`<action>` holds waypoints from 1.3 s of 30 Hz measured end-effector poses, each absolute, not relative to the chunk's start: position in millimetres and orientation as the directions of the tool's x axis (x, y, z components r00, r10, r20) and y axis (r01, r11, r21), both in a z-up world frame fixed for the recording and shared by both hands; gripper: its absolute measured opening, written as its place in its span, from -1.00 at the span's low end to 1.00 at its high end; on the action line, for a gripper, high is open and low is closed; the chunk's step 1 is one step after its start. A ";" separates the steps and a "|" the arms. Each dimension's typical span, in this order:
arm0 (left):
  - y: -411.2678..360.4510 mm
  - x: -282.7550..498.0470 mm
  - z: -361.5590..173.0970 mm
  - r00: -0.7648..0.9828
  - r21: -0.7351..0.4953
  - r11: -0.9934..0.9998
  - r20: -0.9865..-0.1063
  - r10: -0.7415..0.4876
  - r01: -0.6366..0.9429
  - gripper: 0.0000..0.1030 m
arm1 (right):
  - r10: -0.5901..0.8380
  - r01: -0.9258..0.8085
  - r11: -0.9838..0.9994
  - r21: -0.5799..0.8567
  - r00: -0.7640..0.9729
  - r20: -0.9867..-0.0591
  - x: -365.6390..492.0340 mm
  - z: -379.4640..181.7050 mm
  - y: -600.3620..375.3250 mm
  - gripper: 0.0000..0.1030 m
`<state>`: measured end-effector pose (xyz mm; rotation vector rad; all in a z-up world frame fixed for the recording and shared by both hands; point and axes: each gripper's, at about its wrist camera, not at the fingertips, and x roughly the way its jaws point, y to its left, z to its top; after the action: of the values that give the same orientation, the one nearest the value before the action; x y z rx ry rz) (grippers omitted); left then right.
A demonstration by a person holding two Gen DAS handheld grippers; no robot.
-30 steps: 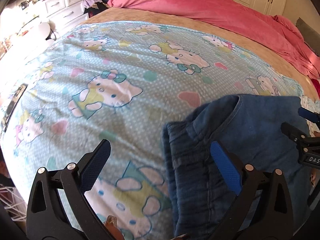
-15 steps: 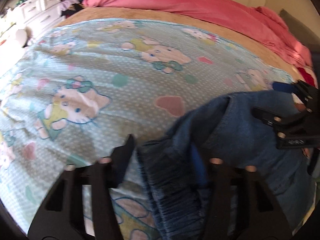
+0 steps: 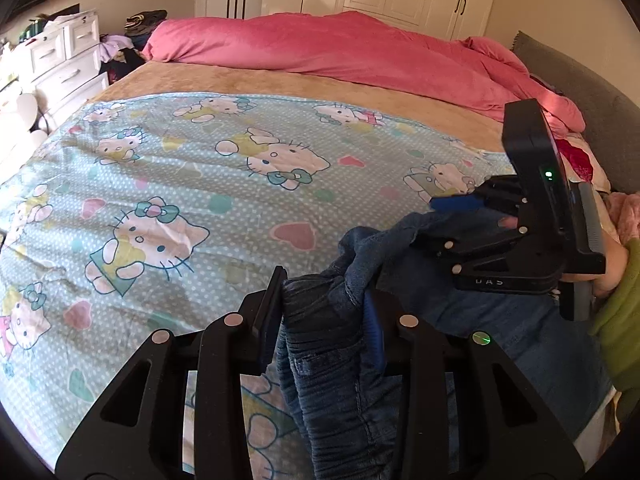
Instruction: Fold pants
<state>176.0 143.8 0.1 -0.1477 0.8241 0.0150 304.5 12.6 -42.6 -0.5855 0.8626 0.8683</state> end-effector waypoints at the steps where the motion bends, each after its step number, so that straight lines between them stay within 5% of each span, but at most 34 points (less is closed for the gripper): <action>1: 142.3 174.5 -0.9 0.680 -0.117 0.990 -0.732 -0.036 -0.073 -0.47 | 0.416 -0.844 0.526 -0.101 0.359 -0.836 300.0 -41.9 11.7 -0.65; 24: 115.4 90.9 20.0 0.729 -0.073 0.997 -0.683 -0.038 -0.017 -0.43 | 0.661 -0.795 0.590 0.139 0.377 -0.648 144.3 25.6 -103.1 -0.86; 39: 105.4 27.6 9.7 0.682 -0.091 0.995 -0.726 -0.088 0.031 -0.38 | 0.652 -0.860 0.488 0.151 0.244 -0.717 52.6 1.4 -111.0 -0.87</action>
<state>27.6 105.4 9.7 -0.0734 0.8173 -0.0665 52.6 -111.0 1.4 -0.2992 0.8118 1.0533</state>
